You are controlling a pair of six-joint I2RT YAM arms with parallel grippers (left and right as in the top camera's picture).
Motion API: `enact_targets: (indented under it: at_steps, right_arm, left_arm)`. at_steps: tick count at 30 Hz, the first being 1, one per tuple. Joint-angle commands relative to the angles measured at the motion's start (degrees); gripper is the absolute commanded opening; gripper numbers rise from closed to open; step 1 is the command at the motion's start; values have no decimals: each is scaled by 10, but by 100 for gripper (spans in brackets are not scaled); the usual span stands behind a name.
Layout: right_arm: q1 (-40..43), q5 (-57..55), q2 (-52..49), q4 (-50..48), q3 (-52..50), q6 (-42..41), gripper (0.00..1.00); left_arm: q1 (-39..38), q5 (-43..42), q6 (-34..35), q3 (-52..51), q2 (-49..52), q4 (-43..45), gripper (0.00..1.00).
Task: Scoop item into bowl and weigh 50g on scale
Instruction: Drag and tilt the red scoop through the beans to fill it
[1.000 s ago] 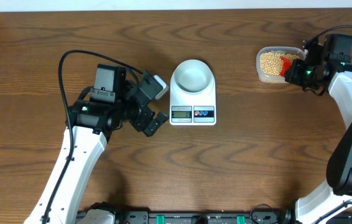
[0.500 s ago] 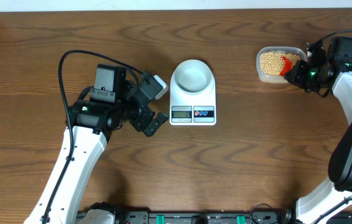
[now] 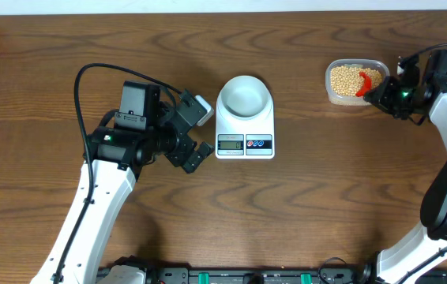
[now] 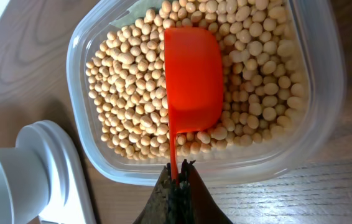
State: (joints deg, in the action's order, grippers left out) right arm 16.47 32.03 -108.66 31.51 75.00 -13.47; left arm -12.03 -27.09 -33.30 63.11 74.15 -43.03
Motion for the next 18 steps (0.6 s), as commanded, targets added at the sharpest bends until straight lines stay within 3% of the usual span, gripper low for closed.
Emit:
enact_targets:
  at_steps: [1, 18]
  right_arm:
    - [9, 31, -14, 9, 2, -10, 1]
    - [42, 78, -21, -6, 2, -31, 1]
  left_arm:
    - [2, -5, -10, 12, 3, 0, 100]
    - [2, -5, -10, 12, 3, 0, 100]
